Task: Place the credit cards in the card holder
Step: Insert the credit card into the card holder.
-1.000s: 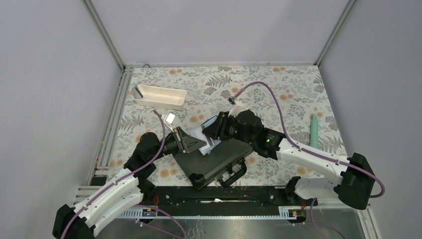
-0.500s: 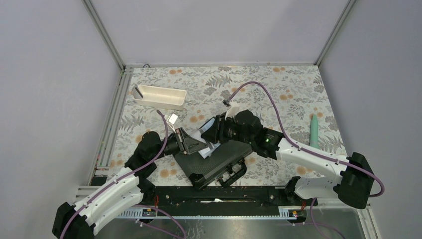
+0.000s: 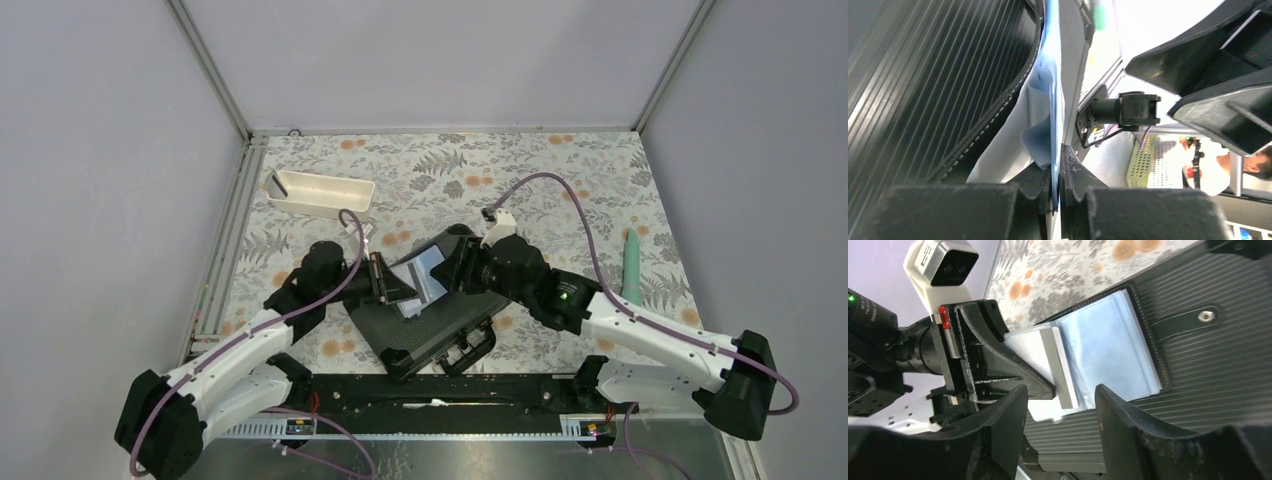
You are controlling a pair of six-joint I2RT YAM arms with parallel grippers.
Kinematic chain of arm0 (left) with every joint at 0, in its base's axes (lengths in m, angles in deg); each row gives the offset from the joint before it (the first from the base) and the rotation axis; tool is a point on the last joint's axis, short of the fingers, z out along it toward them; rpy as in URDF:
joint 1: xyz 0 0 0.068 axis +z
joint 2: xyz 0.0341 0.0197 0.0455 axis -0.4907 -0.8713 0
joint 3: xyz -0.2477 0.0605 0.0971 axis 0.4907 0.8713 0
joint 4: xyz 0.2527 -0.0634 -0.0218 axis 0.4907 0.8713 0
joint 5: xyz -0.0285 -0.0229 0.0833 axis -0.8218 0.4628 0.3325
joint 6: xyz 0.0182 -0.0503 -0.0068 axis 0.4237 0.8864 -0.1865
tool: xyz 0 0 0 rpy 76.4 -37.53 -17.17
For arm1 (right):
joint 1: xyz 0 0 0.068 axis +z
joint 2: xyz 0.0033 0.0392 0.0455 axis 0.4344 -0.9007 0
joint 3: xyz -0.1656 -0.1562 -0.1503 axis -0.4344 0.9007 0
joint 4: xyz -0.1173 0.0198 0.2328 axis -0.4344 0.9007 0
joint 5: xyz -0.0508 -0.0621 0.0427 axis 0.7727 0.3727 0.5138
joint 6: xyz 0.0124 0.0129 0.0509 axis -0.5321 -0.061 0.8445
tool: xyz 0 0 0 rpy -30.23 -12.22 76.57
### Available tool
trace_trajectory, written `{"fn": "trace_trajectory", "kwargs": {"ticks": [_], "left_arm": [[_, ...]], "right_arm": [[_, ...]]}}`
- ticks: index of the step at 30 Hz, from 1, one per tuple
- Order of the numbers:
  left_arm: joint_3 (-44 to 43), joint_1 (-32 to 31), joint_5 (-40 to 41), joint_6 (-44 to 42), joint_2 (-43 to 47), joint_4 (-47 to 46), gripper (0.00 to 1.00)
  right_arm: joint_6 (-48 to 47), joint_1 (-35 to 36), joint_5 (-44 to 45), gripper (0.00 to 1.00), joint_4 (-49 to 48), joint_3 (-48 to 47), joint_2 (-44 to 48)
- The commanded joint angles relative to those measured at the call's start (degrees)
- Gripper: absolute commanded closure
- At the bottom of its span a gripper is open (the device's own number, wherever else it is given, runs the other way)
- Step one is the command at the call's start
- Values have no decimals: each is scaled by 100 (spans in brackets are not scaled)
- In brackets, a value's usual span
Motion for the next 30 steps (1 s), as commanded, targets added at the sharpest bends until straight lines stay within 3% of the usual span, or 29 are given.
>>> {"fn": "trace_trajectory", "kwargs": {"ticks": [1,8,12,19,30], "left_arm": [[-852,76,-620,-999,-516,911,100],[-1409,319,-954,-1571,-1320,1826,91],[-1543,576,-1002,-1675,-1655,2084,77],[-2190,605,-227,-2248,-1778,3110,55],[-2969,658,1281,-2768,-1454,4444,36]], "right_arm": [[109,-54,1017,39,528,37,332],[-82,-191,1306,35,805,86,505],[-158,-249,1378,34,854,145,622],[-244,-283,1444,34,888,274,800],[-555,-294,1514,31,879,340,965]]}}
